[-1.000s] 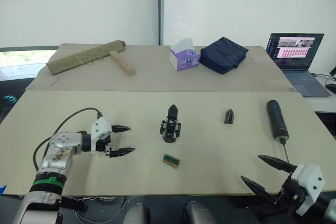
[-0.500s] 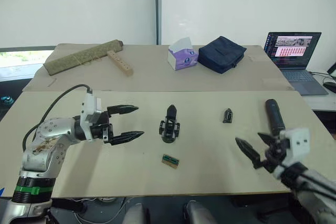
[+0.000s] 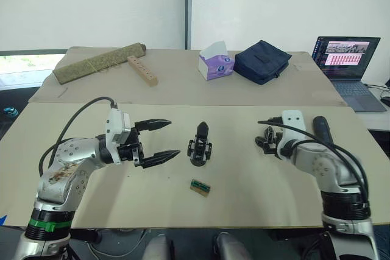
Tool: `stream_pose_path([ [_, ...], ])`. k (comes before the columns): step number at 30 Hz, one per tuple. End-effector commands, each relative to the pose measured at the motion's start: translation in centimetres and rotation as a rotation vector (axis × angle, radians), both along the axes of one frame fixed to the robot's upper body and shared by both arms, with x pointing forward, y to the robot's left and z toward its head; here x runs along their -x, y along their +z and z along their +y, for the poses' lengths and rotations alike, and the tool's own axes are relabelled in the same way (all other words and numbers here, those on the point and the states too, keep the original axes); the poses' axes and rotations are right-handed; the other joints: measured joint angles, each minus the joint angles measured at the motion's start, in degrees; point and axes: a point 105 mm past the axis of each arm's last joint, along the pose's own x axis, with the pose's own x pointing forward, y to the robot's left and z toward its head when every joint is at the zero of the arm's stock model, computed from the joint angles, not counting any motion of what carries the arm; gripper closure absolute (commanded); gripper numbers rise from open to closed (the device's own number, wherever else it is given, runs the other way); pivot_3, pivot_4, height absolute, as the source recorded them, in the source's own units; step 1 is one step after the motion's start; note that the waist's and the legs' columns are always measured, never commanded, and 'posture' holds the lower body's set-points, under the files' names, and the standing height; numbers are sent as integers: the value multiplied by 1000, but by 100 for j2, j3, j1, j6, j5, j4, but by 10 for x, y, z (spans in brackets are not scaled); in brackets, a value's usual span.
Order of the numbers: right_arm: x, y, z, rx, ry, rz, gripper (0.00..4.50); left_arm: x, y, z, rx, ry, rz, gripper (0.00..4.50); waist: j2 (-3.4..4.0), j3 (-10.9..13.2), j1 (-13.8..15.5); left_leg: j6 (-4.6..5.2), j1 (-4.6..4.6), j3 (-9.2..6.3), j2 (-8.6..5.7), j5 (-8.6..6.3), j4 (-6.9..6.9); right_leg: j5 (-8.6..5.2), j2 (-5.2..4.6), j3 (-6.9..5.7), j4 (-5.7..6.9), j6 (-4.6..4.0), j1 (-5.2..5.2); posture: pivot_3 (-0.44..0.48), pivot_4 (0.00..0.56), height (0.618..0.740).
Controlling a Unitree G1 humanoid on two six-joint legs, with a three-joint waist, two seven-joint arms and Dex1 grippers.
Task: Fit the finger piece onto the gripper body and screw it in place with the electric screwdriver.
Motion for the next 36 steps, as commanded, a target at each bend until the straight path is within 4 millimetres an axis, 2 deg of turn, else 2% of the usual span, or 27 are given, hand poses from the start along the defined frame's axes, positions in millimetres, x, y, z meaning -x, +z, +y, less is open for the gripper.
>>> stream_pose_path([
  [1, -11, 7, 1, 42, -40, -69, 0, 5, 9, -3, 3, 0, -54, 28, 1, 0, -8, 0, 0, 0, 0, 0, 0, 1, 0, 1, 1, 1, 0, 0, 150, 740],
  [7, -24, 3, 3, 52, -85, -112, 0, 6, 9, -3, 5, 6, -56, 28, 1, 0, -60, 2, 15, 3, 1, 2, 3, 7, 1, 4, 3, 5, 9, 0, 150, 740],
  [13, -29, -2, 4, -29, -139, -85, 0, 11, 7, -5, 5, 1, -50, 28, 1, 1, -169, 2, 14, 1, 4, 2, 3, 7, 3, 4, 4, 5, 8, 0, 150, 740],
  [17, -25, -9, 8, -74, -133, -20, 1138, 12, 7, -4, 12, 0, -47, 0, 2, 1, -166, 2, 14, 1, 3, 2, 3, 7, 2, 5, 4, 5, 8, 0, 150, 740],
  [23, -16, -9, 14, -106, -127, 11, 3264, 10, 8, -1, 8, 12, -54, 0, 2, 1, -177, 2, 16, -1, 6, 2, 3, 7, 4, 1, 5, 4, 9, 0, 150, 740],
  [26, -14, -2, 11, -101, -125, -21, 3341, 9, 8, -1, 9, 18, -60, 0, 2, 1, -177, 2, 15, -1, 6, 2, 1, 7, 4, 2, 4, 4, 7, 0, 150, 740],
  [29, -21, 34, 5, -33, -59, -220, 3341, 5, 12, -1, 40, 41, -59, 0, 15, 11, -169, 2, 11, 0, 4, 2, 1, 7, 2, 2, 2, 4, 5, 0, 150, 740],
  [30, -21, 57, 9, 15, 21, -330, 3341, 3, 16, -1, 71, 56, -50, 0, 23, 18, -161, 2, 9, 1, 3, 2, 1, 7, 0, 3, 0, 5, 5, 0, 150, 740],
  [32, -14, 104, 28, 113, 234, -551, 3341, -6, 29, -1, 178, 107, -4, 0, 57, 50, -139, 2, 2, 1, -5, 2, 2, 10, -8, 4, -5, 13, 4, 0, 150, 740],
  [33, -8, 121, 37, 169, 318, -643, 3341, -10, 35, -1, 245, 122, 47, 0, 59, 53, -142, 6, -7, 1, -10, 4, 4, 11, -11, 9, -4, 18, -6, 0, 150, 740],
  [36, 9, 151, 65, 287, 495, -844, 3341, -27, 51, -5, 388, 210, 182, 0, 38, 58, -169, 7, -9, -13, -4, 5, 5, 7, 1, 0, -6, 32, -3, 0, 150, 740],
])
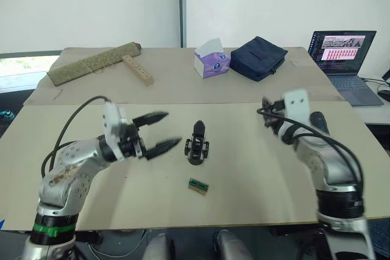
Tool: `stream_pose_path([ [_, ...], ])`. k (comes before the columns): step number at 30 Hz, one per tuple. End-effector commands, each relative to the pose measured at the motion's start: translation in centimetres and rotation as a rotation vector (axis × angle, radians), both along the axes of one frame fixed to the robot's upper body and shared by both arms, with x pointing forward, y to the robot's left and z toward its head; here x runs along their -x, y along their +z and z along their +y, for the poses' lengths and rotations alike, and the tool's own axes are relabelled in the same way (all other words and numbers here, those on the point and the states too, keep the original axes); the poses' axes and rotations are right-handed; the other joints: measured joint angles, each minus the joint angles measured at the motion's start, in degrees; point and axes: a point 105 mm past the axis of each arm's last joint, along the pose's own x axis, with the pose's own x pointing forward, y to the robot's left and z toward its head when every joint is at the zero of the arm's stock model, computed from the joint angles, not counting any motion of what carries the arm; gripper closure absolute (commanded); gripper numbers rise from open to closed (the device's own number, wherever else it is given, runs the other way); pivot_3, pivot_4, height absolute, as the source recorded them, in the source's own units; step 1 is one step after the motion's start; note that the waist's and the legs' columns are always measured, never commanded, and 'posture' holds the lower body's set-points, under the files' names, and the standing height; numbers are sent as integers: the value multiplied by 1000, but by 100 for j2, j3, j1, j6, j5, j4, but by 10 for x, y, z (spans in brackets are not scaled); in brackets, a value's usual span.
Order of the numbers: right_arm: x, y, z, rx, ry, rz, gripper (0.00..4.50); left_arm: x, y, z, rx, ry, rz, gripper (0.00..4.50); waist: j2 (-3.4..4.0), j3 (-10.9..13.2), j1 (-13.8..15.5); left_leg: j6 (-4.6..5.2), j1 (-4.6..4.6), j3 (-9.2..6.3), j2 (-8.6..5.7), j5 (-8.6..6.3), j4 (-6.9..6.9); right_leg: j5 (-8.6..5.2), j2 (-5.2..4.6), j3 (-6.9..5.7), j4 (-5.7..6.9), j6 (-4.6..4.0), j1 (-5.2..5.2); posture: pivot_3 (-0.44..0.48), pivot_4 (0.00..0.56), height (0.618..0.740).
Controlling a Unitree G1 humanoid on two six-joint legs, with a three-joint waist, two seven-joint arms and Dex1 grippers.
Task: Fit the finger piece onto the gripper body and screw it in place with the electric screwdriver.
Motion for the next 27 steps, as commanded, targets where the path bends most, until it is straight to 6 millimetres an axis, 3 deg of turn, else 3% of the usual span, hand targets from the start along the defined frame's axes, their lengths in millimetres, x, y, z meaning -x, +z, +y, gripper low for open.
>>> stream_pose_path([
  [1, 26, 50, 49, 129, 234, -317, 3341, -14, 28, -5, 174, 66, 92, 0, -18, -1, -34, 0, 4, -5, 6, 0, 0, -4, 8, -2, 1, 6, 2, 0, 150, 740],
  [6, 46, 73, 93, 169, 354, -533, 3341, -31, 55, -26, 381, 111, 165, 0, -29, 5, -15, -6, 7, -16, -1, 3, 0, 7, 4, 1, 9, -11, 8, 0, 150, 740],
  [9, 51, 73, 113, 175, 399, -579, 3341, -34, 66, -42, 497, 76, 200, 0, -35, 9, 16, -14, 2, -17, -9, 8, 0, 9, -4, 1, 6, -11, 6, 0, 150, 740],
  [13, 55, 74, 122, 180, 437, -612, 3341, -40, 68, -48, 621, 49, 285, 0, -39, 11, 39, -14, -1, -18, -13, 8, 1, 10, -7, 1, 2, -11, 6, 0, 150, 740],
  [21, 57, 69, 127, 217, 468, -619, 3341, -38, 66, -57, 629, -5, 295, 0, -40, 12, 42, -18, 2, -18, -16, 11, 1, 11, -4, 0, 4, -13, 8, 0, 150, 740],
  [24, 57, 68, 127, 236, 471, -621, 3341, -40, 64, -57, 632, -7, 310, 892, -40, 12, 42, -18, 2, -18, -16, 11, 1, 11, -4, 0, 4, -13, 8, 0, 150, 740],
  [27, 58, 67, 127, 247, 474, -619, 3341, -38, 65, -61, 636, -27, 305, 2412, -40, 12, 55, -18, 2, -18, -17, 11, 1, 11, -4, 0, 3, -13, 8, 0, 150, 740],
])
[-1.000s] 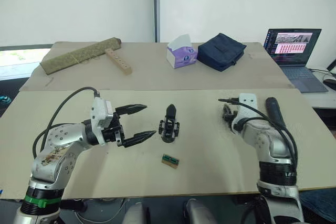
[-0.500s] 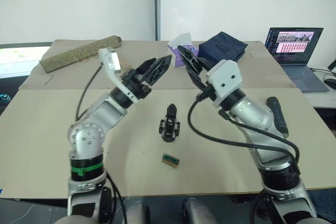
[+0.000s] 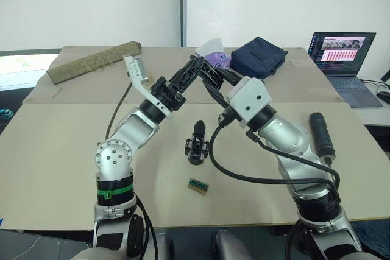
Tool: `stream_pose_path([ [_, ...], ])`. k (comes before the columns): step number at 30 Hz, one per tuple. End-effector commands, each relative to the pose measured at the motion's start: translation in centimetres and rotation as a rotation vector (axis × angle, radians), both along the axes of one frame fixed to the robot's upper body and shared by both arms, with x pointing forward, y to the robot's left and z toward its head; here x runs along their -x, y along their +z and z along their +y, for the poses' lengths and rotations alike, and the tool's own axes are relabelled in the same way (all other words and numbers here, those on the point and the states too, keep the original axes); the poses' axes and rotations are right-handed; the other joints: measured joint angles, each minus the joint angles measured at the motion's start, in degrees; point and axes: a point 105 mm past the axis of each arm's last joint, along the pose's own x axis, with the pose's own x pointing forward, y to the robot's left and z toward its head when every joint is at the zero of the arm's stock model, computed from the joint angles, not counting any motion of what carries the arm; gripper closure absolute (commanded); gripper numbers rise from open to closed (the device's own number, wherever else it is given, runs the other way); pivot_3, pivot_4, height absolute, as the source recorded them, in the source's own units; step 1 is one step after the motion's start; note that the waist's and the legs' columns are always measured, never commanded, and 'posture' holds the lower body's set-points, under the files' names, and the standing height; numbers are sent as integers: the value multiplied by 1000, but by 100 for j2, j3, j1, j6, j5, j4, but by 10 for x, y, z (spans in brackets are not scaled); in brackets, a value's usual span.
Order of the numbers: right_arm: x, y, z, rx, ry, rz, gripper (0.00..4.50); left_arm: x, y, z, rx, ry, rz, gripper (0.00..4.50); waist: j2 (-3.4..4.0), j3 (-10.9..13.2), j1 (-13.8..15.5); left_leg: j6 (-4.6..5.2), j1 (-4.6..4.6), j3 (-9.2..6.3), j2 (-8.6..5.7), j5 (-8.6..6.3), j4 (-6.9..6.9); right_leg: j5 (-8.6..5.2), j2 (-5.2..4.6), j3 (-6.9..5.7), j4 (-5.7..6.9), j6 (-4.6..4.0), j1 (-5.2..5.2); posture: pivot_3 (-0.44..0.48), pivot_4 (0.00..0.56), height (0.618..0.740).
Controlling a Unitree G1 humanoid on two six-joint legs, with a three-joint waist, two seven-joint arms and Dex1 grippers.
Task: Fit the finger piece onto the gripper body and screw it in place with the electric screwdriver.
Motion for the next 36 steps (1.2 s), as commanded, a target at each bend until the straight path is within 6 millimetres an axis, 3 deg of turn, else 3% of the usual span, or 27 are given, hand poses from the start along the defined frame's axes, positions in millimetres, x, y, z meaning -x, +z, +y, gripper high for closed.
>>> stream_pose_path([
  [1, 9, 12, 1, -4, 17, -72, 3341, 5, 11, -4, 31, -26, -50, 2839, 0, 0, 17, 0, 0, 0, -1, 0, 0, 0, -1, 0, 0, 0, 0, 0, 150, 740],
  [4, 8, 12, 0, -1, 12, -72, 3341, 9, 15, -7, 48, -38, -64, 4311, 0, 0, 45, 0, -1, 1, -1, 0, 0, 0, 0, 1, -1, 0, 0, 0, 150, 740],
  [5, 8, 11, 0, 4, 16, -68, 3342, 12, 18, -8, 59, -52, -75, 4500, 0, 0, 53, 0, -1, 1, -1, 0, 0, 0, -1, 1, -1, 0, 0, 0, 150, 740],
  [10, 10, 8, -4, -23, 38, -32, 3342, 15, 33, -3, 151, -37, -111, 4500, -1, 1, 94, 0, 0, 1, -1, 0, 0, 0, 0, 1, -1, -1, 0, 0, 150, 740],
  [12, 11, 10, -11, -32, 36, -26, 2302, 15, 37, 3, 179, -23, -127, 4500, -2, 2, 101, 0, -1, 1, -2, 0, 0, 0, 0, 0, -3, -1, 1, 0, 150, 740],
  [14, 12, 14, -22, -36, 46, 14, 1629, 15, 40, 9, 179, -10, -155, 4500, -7, 5, 102, 0, -1, 1, -1, 0, 0, 0, 0, 0, -4, -1, 1, 0, 150, 740],
  [18, 33, 5, -40, 25, 303, 337, 314, 12, 38, 23, 77, -34, -207, 4500, -9, 9, 102, 0, 1, 0, -1, 0, 0, 1, 0, -1, -5, -1, 5, 0, 150, 740],
  [21, 43, 11, -60, 19, 392, 536, 314, 15, 28, 26, -58, -137, -227, 4500, -13, 13, 100, 1, 3, 0, 2, 0, 0, 0, 0, -4, -7, -3, 8, 0, 150, 740],
  [24, 56, 7, -69, 43, 473, 770, 314, 29, 11, 17, -255, -322, -242, 4500, -17, 20, 92, 1, 4, 0, 4, 0, 0, -2, 2, -6, -5, -7, 5, 0, 150, 740],
  [29, 58, -14, -58, 69, 475, 1028, 314, 55, -11, 0, -460, -610, -237, 4500, -22, 23, 76, 1, 3, 3, 7, 0, -2, -7, 4, -7, -5, -14, 1, 0, 150, 740],
  [36, 68, -30, -33, 81, 542, 1214, 314, 63, -19, -16, -521, -725, -268, 4500, -24, 25, 90, 1, -12, -1, 7, 0, -2, -6, 3, -6, -8, -12, -10, 0, 150, 740],
])
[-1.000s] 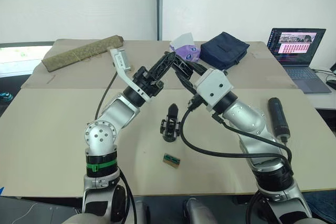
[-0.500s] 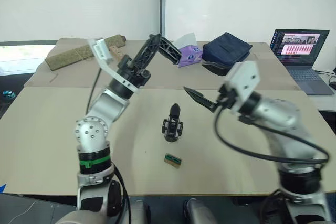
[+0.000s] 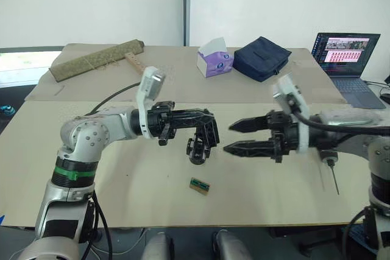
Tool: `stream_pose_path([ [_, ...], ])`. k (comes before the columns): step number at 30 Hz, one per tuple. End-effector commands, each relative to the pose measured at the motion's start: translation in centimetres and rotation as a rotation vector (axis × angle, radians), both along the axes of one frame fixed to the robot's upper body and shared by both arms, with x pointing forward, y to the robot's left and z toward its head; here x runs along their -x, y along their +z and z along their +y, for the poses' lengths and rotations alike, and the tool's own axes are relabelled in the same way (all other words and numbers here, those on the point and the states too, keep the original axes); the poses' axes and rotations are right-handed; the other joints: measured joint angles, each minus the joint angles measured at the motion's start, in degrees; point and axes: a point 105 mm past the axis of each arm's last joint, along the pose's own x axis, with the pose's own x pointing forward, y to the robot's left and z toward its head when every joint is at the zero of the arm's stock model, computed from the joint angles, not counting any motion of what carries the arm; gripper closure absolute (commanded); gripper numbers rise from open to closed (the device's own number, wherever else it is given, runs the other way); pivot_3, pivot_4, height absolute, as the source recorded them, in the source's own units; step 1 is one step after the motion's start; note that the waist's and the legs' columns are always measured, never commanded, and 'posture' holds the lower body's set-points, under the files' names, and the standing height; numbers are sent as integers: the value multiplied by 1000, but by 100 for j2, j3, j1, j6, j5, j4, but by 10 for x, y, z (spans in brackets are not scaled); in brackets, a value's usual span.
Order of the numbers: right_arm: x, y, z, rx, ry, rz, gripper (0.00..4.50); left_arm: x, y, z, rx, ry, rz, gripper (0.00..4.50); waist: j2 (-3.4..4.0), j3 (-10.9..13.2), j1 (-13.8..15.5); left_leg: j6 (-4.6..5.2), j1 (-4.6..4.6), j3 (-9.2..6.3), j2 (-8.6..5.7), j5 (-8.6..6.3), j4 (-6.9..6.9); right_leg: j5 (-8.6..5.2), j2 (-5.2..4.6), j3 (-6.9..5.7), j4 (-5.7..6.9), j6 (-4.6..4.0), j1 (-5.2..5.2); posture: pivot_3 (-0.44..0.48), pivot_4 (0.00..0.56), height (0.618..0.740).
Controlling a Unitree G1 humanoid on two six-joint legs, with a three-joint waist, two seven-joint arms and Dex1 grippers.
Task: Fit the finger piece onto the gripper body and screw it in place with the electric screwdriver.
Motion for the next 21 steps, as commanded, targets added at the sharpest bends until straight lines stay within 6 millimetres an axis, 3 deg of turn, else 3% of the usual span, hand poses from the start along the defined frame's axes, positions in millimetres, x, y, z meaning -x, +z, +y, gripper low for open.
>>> stream_pose_path([
  [1, 5, 5, 7, -5, 22, 24, 314, 6, 7, -6, -5, -50, -58, 4500, 0, 0, 7, 0, 0, 0, 0, 0, 0, 0, -1, 0, -2, 1, 0, 0, 150, 740],
  [11, 11, 0, 20, -47, 44, 105, 314, 12, -7, -11, -49, -79, -66, 4500, -2, 1, 8, 0, -4, -1, 1, 0, 0, 1, -1, -1, -5, 3, 1, 0, 150, 740],
  [12, 12, 0, 21, -50, 43, 108, 847, 13, -9, -11, -54, -80, -67, 4500, -2, 1, 6, 0, -5, -1, 2, 0, 0, 1, -1, -1, -6, 3, 0, 0, 150, 740],
  [21, 15, -9, 21, -20, 32, 144, 3878, 15, -13, -13, -55, -82, -61, 4500, -2, 1, 5, 1, -3, -1, 3, 0, 0, 1, 0, -1, -4, 3, 0, 0, 150, 740],
])
